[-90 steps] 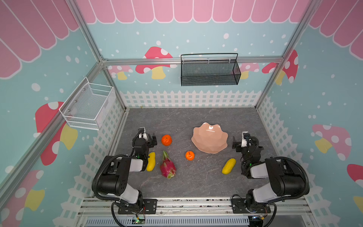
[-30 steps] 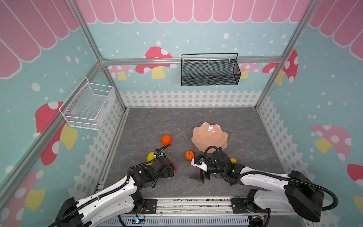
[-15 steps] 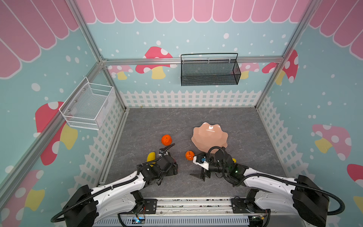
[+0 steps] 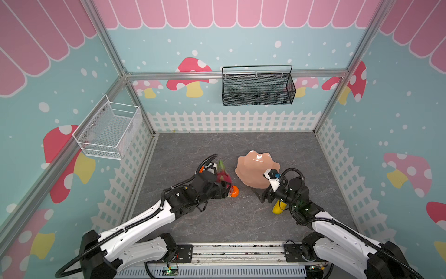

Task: Place and organize the fake fruits in the fruit bowl
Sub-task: 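Carry the dragon fruit into the pink bowl and release it with the left gripper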

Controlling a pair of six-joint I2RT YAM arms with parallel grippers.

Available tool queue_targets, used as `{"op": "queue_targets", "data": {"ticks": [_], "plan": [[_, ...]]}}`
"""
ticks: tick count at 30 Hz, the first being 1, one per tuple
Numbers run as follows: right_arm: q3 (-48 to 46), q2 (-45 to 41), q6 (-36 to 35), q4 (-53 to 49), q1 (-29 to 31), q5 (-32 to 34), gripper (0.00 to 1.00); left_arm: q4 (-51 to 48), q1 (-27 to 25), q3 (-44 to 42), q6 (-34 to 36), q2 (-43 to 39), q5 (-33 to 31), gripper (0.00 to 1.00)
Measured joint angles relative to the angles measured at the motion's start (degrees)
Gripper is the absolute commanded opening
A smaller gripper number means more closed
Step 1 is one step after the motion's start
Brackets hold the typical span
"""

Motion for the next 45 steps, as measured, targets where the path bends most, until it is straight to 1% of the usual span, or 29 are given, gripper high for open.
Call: {"op": "queue_targets", "data": {"ticks": [5,8,9,12,15,18,24,28,33,37,39,41,45], "plan": [[-3.2,-2.3,6.9,1.3,-12.6,-2.3,0.98,0.4,0.3,22.8,7.9,23.7,3.5,0.67],[-5.1,-2.7,10.6,1.8,-19.2,-4.9,0.98,-0.9,0.4,33.8,10.8,36.1,5.8,0.67],[-5.6,-2.6,11.6,2.1,-20.8,-5.9,0.98,-2.0,0.4,37.6,11.6,40.1,6.4,0.66],[-6.2,-2.2,13.8,2.9,-23.2,-8.4,0.98,-4.5,0.4,44.7,13.3,48.3,7.1,0.66],[-6.2,-1.6,15.0,3.9,-23.7,-10.2,0.98,-6.9,0.4,48.1,14.5,53.5,7.3,0.66],[-6.2,-1.5,15.5,4.4,-23.7,-11.1,0.98,-8.8,0.4,49.5,15.1,56.6,7.3,0.67],[-6.2,-1.5,15.6,4.6,-23.7,-11.6,0.98,-10.6,0.4,49.5,16.5,59.1,6.4,0.69],[-6.2,-1.3,15.6,4.7,-23.7,-11.8,0.98,-10.9,0.5,49.6,17.5,59.6,6.1,0.75],[-6.2,-0.9,15.6,4.7,-23.7,-11.8,0.98,-11.2,0.6,49.8,18.5,59.8,6.2,0.86],[-6.2,-0.6,15.6,4.8,-23.7,-11.8,0.98,-11.3,0.7,49.8,19.2,59.8,6.2,0.91],[-6.2,-0.5,15.6,4.8,-23.7,-11.8,0.98,-11.3,0.7,49.8,19.4,59.8,6.2,0.96],[-6.2,-0.5,15.6,4.8,-23.7,-11.7,0.98,-11.3,0.7,49.9,19.6,59.8,6.2,1.0],[-6.2,-0.5,15.6,4.8,-23.7,-11.8,0.98,-11.3,0.7,49.9,19.9,59.3,6.1,1.0]]}}
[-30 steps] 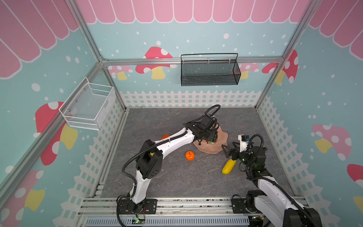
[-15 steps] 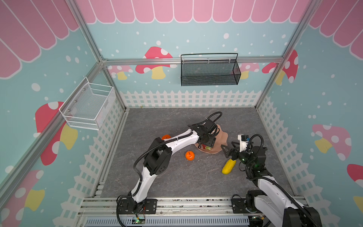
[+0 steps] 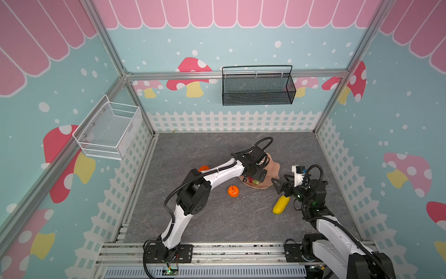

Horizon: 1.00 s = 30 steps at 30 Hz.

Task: Place and organize the fake fruits in the fruit bowl
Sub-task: 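Carry the dragon fruit into the pink bowl and release it with the left gripper, then grasp the yellow fruit nearest the left gripper and lift it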

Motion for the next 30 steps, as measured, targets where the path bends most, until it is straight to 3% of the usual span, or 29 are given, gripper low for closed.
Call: {"op": "queue_targets", "data": {"ticks": [5,9,13,18,20,23,26,30], "plan": [[0.0,-0.1,-0.2,0.1,0.0,-0.7,0.98,0.8,0.0,-3.0,0.2,-4.8,-1.6,1.0],[-0.3,-1.7,-0.8,1.4,1.0,-2.8,0.98,3.0,0.1,-13.1,0.0,-16.1,-6.5,0.99],[-0.1,-4.5,-3.8,2.4,9.9,-2.4,0.98,3.1,1.9,-27.1,-3.1,-29.5,-14.7,0.97],[1.2,-3.3,-8.7,3.3,22.6,-2.7,0.99,0.9,8.6,-48.3,-10.6,-43.2,-23.7,0.96],[1.5,-2.4,-10.8,3.5,25.5,-1.6,0.99,1.2,10.1,-53.8,-13.1,-45.4,-25.7,0.95],[3.3,1.1,-14.1,3.7,33.2,-1.4,0.99,0.2,13.6,-66.0,-16.8,-54.9,-25.9,0.95],[4.3,3.0,-16.2,3.6,35.1,-1.0,0.99,-1.9,15.8,-71.4,-19.6,-60.8,-25.3,0.95],[4.4,3.0,-17.7,3.4,35.4,-0.5,0.98,-2.1,17.3,-71.7,-21.4,-61.9,-23.7,0.95]]}}
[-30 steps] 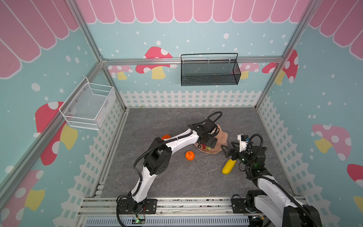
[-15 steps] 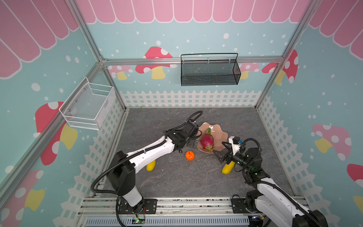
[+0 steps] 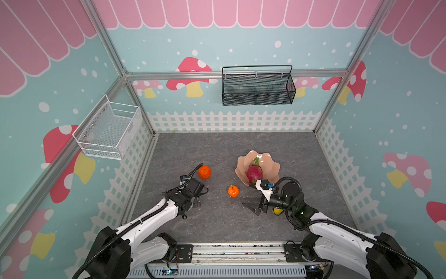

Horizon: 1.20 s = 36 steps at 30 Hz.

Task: Place and organize the fake fruits in the fruit bowl
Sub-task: 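Grasp the yellow fruit nearest the left gripper and lift it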

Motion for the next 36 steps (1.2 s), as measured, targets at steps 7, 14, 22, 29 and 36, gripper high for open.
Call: {"op": "queue_targets", "data": {"ticks": [7,14,22,29,36], "plan": [[0.0,-1.2,-1.3,-0.4,0.0,0.9,0.98,-0.8,0.3,0.0,-2.1,4.8,1.7,0.93],[0.0,0.0,-1.7,-0.8,0.0,1.0,0.98,-0.8,1.4,2.3,-1.6,9.6,2.5,0.89],[0.2,0.1,-1.7,-1.7,0.0,2.9,0.98,1.4,6.9,7.6,1.4,18.4,6.6,0.65],[0.5,0.1,-1.6,-3.2,-0.5,5.0,0.98,1.9,7.1,6.7,2.5,15.0,10.1,0.38],[0.5,-0.3,3.6,-3.8,-12.9,5.6,0.98,1.9,-5.5,10.2,2.3,5.9,14.9,0.37]]}}
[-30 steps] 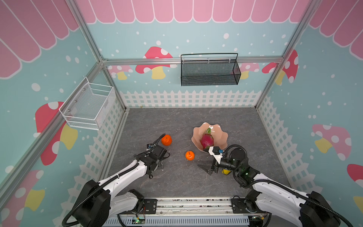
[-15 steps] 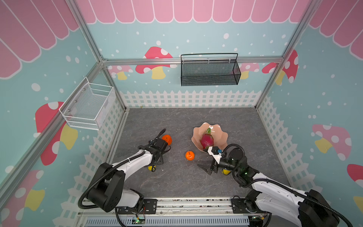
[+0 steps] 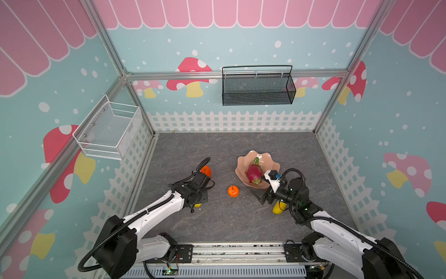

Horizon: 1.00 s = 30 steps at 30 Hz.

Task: Place and organize the fake fruits in the fruit bowl
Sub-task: 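Grasp the yellow fruit nearest the left gripper and lift it, then place the yellow fruit in the bowl beside the dragon fruit with the left gripper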

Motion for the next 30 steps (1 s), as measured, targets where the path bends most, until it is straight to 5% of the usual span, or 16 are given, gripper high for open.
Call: {"op": "queue_targets", "data": {"ticks": [5,18,30], "plan": [[-1.4,-2.8,3.1,0.0,-3.3,1.5,0.98,4.4,-4.6,12.9,1.7,5.9,5.2,0.38],[-4.0,-7.1,6.8,0.0,-9.2,4.9,0.98,2.3,-5.8,53.4,12.5,44.2,9.7,0.38],[-4.0,-4.2,8.9,-1.8,-11.6,7.3,0.98,-3.8,-6.2,63.0,15.5,55.1,5.2,0.42]]}}
